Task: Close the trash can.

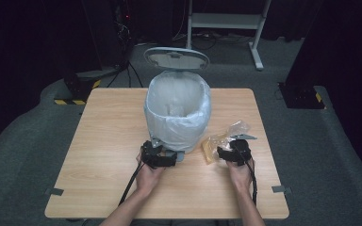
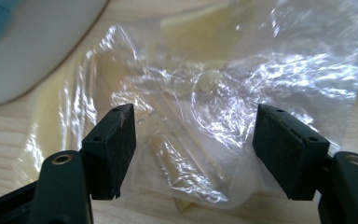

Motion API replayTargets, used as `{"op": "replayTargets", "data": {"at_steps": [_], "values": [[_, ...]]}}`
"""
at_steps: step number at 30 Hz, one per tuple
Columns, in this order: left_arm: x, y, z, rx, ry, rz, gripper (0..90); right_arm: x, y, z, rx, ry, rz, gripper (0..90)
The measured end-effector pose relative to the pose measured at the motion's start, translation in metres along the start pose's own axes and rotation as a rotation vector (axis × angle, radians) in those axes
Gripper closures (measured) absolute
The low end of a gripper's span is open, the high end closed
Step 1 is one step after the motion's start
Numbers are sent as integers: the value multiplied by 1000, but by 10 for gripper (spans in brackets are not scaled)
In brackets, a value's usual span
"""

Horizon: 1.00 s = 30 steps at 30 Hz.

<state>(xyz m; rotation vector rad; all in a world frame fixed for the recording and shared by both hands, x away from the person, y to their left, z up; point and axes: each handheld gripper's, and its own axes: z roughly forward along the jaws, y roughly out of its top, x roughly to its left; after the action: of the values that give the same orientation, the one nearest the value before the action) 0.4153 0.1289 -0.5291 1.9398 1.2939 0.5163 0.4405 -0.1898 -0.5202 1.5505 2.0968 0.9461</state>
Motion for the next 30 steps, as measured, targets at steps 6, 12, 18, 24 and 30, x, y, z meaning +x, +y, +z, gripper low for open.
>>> {"op": "replayTargets", "data": {"at_steps": [6, 12, 18, 24, 30], "values": [[0, 0, 0, 0, 0, 1, 31, 5, 0, 1, 12, -49, -75, 348], [1, 0, -1, 15, 2, 22, 31, 8, -4, 0, -3, -36, -121, 494], [2, 0, -3, 41, -5, 46, 31, 11, -4, -1, -5, -20, -150, 732], [2, 0, -3, 39, -4, 49, 32, 8, -6, -1, -19, -34, -164, 837], [1, 0, -3, 39, -2, 51, 31, 8, -8, -2, -36, -45, -170, 870]]}}
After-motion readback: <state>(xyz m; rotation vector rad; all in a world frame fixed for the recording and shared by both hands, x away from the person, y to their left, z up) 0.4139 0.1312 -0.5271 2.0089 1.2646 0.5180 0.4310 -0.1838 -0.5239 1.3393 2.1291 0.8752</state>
